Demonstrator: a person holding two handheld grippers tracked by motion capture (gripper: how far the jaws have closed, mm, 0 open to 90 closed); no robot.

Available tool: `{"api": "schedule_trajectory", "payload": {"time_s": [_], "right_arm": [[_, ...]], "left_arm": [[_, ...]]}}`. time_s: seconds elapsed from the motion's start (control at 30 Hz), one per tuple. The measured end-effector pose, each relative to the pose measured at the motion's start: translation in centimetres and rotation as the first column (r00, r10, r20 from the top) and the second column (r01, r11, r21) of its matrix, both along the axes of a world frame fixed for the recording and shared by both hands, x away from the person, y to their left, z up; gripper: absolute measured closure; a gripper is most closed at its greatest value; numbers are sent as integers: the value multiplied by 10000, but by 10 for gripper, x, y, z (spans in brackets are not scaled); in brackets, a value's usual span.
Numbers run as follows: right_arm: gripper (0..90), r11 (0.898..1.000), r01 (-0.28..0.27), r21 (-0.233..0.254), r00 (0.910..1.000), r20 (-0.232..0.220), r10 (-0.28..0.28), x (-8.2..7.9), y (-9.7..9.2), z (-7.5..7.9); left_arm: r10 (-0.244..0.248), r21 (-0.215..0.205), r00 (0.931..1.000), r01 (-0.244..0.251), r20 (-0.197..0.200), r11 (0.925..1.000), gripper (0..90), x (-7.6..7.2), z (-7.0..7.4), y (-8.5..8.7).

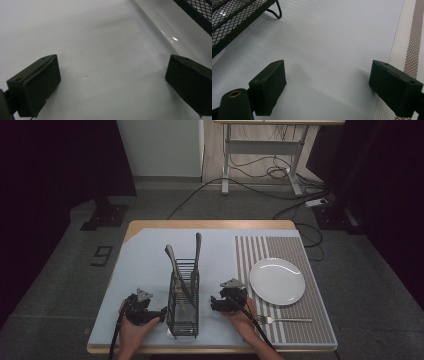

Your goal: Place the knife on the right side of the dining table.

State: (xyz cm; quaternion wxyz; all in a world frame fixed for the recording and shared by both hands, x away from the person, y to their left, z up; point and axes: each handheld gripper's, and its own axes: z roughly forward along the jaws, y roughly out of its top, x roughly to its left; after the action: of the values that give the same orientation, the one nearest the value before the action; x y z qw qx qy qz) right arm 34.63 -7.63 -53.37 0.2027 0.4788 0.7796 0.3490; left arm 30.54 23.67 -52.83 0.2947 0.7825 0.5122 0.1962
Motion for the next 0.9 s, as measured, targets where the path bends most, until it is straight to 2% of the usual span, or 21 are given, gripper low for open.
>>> {"api": "schedule_trajectory", "payload": {"time_s": [0.17, 0.33, 0.5, 0.77, 0.9], "right_arm": [[134, 10000, 1, 79, 10000, -23, -1, 0, 0, 0], [135, 9992, 8, 389, 10000, -77, -5, 1, -4, 0], [135, 9999, -33, -115, 10000, 24, 33, 0, 1, 0], [138, 9999, -10, -100, 10000, 14, 10, 0, 1, 0], [168, 10000, 36, 35, 10000, 51, -36, 0, 0, 1]], "left_arm": [[-3, -2, 10000, 3, -9, 10000, 0, 0, 0, 0], [1, -28, 10000, -1, -38, 10000, 0, 1, 0, 0], [1, -18, 10000, 0, 9, 10000, 0, 0, 0, 0], [-4, -25, 10000, 4, -1, 10000, 0, 0, 0, 0], [-2, -33, 10000, 2, 3, 10000, 0, 0, 0, 0]]}}
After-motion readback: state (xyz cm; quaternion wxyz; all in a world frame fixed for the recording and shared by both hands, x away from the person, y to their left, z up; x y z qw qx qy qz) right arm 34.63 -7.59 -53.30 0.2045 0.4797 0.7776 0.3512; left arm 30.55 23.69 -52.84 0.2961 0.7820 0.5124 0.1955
